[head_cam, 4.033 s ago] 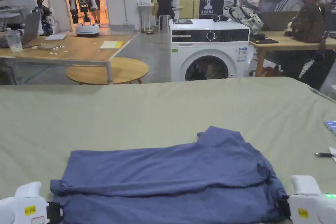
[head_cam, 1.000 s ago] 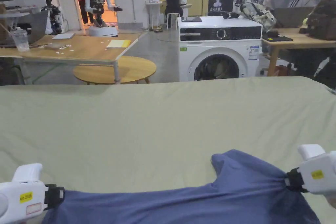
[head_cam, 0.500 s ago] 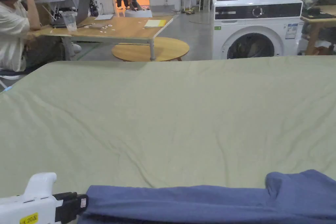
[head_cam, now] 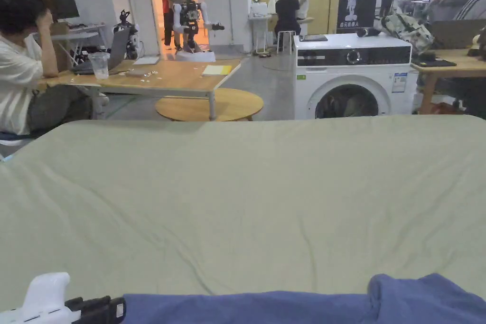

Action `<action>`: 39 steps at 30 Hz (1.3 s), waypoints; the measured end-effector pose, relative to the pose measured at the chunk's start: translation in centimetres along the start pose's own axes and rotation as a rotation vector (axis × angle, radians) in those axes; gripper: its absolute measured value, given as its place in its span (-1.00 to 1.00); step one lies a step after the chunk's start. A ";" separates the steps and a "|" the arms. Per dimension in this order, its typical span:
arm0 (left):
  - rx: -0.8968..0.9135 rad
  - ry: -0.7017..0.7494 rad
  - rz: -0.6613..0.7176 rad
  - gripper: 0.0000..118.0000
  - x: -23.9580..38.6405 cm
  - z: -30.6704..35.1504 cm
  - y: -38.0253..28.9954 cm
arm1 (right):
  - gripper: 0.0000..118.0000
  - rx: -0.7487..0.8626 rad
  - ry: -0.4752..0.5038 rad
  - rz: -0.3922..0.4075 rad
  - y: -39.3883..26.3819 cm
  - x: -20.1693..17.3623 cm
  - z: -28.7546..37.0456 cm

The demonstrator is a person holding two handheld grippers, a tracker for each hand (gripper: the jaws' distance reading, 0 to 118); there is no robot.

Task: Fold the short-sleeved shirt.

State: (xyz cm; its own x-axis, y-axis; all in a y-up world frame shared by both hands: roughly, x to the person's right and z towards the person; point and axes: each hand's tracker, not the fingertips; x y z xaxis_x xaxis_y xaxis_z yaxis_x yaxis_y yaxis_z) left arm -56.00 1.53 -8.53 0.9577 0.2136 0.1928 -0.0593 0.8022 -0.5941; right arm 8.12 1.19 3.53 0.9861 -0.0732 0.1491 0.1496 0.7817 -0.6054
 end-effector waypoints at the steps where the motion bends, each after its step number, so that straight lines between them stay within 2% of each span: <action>1: 0.046 -0.001 -0.036 -0.37 1.1 0.6 0.9 | -0.20 0.045 0.022 -0.011 0.8 -0.4 0.6; 4: 0.206 -0.020 -0.133 -0.37 5.5 2.4 3.1 | -0.20 0.155 0.082 -0.023 3.6 -3.5 1.0; 7: 0.290 -0.007 -0.219 -0.37 9.8 2.3 4.4 | -0.20 0.201 0.160 -0.007 5.5 -7.1 0.1; 8: 0.305 -0.011 -0.246 -0.37 11.1 2.0 4.7 | -0.28 0.203 0.182 0.005 5.9 -8.4 -0.5; 10: 0.259 -0.066 -0.235 -0.39 12.7 0.5 5.1 | -0.62 0.211 0.219 0.018 6.2 -10.6 -1.9; 11: 0.228 -0.100 -0.211 -0.60 13.4 -0.2 5.2 | -0.79 0.201 0.226 0.029 6.4 -11.8 -2.7; 12: 0.208 -0.121 -0.193 -0.90 13.9 -0.7 5.0 | -0.84 0.193 0.220 0.033 6.5 -12.7 -3.3; 13: 0.211 -0.130 -0.191 -1.00 14.5 -1.2 4.9 | -0.94 0.186 0.223 0.038 6.4 -13.2 -4.4; 14: 0.213 -0.122 -0.198 -1.00 14.8 -1.7 4.6 | -1.00 0.180 0.236 0.043 6.3 -13.8 -5.0; 16: 0.204 -0.116 -0.199 -1.00 15.2 -2.2 4.3 | -1.00 0.172 0.210 0.050 6.0 -14.8 -5.7; 17: 0.155 -0.163 -0.179 -1.00 15.1 -2.6 4.2 | -1.00 0.166 0.222 0.053 5.9 -14.9 -6.0; 20: 0.158 -0.153 -0.127 -1.00 13.3 -2.4 4.2 | -1.00 0.152 0.236 0.046 5.7 -14.8 -6.3; 24: 0.123 -0.262 0.102 -1.00 6.4 -2.4 5.0 | -1.00 0.150 0.241 0.067 5.6 -13.3 -5.7; 25: 0.098 -0.289 0.156 -0.82 4.6 -2.7 4.9 | -1.00 0.147 0.246 0.065 5.5 -12.9 -5.5; 26: 0.066 -0.305 0.186 -0.34 2.9 -2.7 4.7 | -1.00 0.143 0.257 0.053 5.4 -12.5 -5.3; 27: 0.014 -0.299 0.204 -0.08 1.0 -3.0 4.1 | -1.00 0.137 0.273 0.029 5.2 -11.9 -5.2; 28: -0.020 -0.265 0.202 0.00 -0.2 -3.1 3.2 | -1.00 0.132 0.284 0.001 4.9 -11.7 -5.0; 29: -0.059 -0.217 0.189 0.01 -1.2 -3.3 2.4 | -1.00 0.125 0.293 -0.018 4.7 -11.5 -4.9; 31: -0.152 -0.208 0.196 0.01 -3.4 -4.3 0.7 | -1.00 0.105 0.308 -0.035 4.4 -11.1 -5.0; 33: -0.185 -0.236 0.276 0.01 -5.1 -5.2 -1.0 | -1.00 0.094 0.313 -0.039 4.1 -11.3 -5.0; 39: -0.156 -0.209 0.445 0.01 -8.2 -7.5 -3.4 | -1.00 0.066 0.308 0.007 3.5 -11.7 -4.7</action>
State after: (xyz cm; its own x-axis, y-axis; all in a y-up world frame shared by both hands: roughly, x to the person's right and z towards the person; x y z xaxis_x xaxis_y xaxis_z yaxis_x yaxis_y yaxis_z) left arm -61.54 -7.14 -13.97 0.7713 0.6354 0.0373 -0.3905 0.5188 -0.7605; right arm -2.55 1.87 -3.99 0.9641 -0.2438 -0.1055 0.1472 0.8210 -0.5517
